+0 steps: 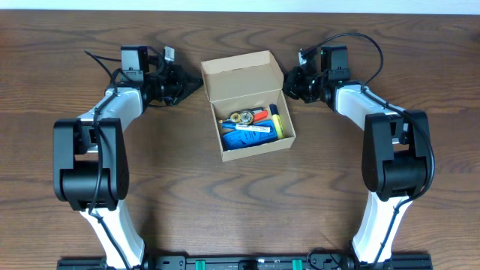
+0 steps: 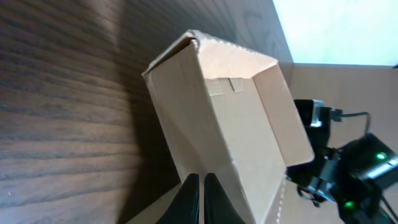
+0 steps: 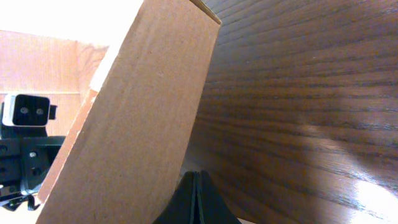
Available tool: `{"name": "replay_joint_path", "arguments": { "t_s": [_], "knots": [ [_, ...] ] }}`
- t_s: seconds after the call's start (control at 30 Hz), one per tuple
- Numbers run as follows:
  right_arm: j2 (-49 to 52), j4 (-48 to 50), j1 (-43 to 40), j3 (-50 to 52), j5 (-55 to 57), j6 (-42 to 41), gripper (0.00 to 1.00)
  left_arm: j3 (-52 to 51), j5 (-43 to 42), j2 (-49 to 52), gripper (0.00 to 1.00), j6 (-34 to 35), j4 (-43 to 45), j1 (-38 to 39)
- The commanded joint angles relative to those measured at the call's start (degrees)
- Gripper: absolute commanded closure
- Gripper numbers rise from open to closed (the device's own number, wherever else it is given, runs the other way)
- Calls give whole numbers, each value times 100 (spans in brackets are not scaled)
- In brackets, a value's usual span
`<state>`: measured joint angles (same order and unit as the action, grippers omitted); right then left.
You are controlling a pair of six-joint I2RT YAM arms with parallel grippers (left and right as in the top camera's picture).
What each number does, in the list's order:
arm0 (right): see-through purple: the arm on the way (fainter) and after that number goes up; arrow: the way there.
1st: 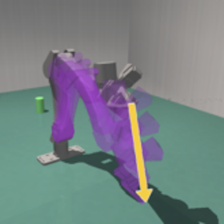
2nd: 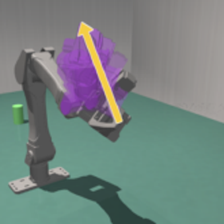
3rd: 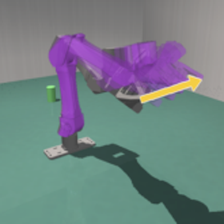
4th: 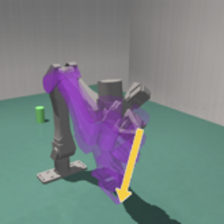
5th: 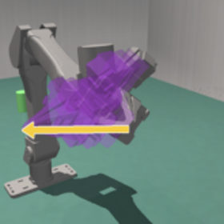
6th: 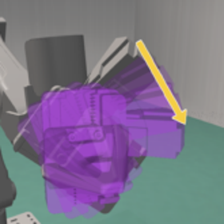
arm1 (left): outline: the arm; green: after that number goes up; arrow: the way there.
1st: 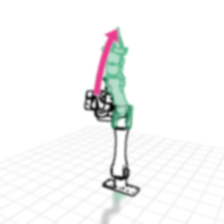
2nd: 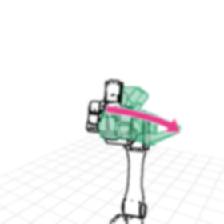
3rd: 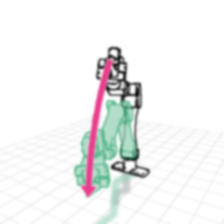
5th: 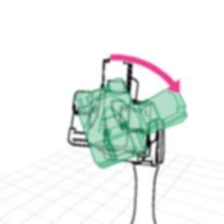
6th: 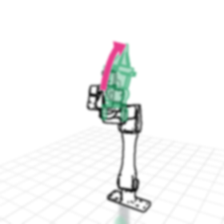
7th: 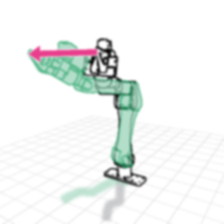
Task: Pack container
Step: 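Press both grippers against the box sides to square it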
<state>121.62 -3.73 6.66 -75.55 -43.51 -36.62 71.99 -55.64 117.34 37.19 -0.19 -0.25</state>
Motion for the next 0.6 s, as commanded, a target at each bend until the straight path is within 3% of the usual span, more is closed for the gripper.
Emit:
{"name": "replay_joint_path", "arguments": {
  "t_s": [0.0, 0.33, 0.57],
  "knots": [
    [55, 17, 44, 9, -197, 114, 99, 120, -334, -122, 94, 7, -131, -157],
    [55, 33, 44, 9, -199, 111, 99, 118, 490, -271, 94, -743, -1862, -177],
    [55, 79, 44, 9, -199, 109, 99, 118, 658, -258, 94, -555, -2035, 330]
  ]
}}
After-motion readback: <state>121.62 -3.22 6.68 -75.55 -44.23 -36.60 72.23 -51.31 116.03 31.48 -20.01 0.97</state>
